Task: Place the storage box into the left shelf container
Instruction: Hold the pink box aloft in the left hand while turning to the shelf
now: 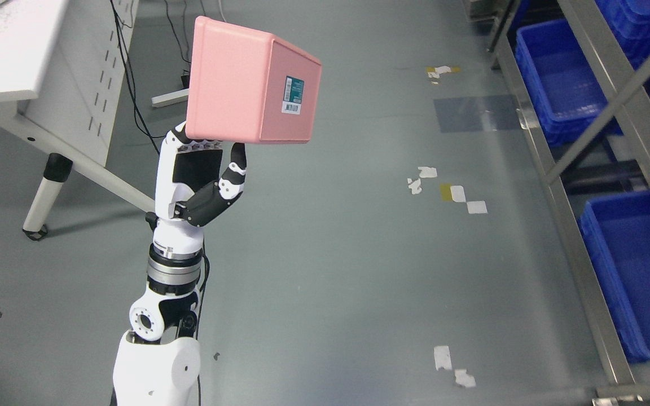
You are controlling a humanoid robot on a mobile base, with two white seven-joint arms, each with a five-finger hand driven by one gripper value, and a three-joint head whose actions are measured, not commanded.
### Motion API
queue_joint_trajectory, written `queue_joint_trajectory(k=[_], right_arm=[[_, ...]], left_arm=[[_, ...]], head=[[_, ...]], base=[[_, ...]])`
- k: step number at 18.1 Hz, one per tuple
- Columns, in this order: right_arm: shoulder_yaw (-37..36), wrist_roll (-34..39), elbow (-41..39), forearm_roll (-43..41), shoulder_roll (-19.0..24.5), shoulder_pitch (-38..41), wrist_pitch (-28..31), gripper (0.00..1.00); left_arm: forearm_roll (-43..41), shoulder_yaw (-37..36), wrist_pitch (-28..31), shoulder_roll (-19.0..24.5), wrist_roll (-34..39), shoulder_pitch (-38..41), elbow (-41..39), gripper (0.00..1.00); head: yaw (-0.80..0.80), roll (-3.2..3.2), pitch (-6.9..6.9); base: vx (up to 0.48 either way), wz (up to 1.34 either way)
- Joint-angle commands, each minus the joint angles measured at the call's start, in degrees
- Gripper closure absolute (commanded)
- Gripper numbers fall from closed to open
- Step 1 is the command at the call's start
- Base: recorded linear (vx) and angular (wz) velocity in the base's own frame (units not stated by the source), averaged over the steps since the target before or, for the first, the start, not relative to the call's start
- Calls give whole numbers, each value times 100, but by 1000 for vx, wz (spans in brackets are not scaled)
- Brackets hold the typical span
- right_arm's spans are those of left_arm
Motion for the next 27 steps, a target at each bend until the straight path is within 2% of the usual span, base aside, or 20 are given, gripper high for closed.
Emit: queue_joint_trajectory(k=[1, 27], right_arm=[[0, -12, -100, -123, -100, -17, 29, 0], [0, -12, -100, -123, -100, -17, 38, 0]], left_arm=[[7, 9, -8, 97, 0, 137, -104, 97], [7, 106, -60, 97, 0, 295, 160, 97]], head=[[0, 0, 0], [0, 0, 0]], base=[[412, 458], [497, 47]])
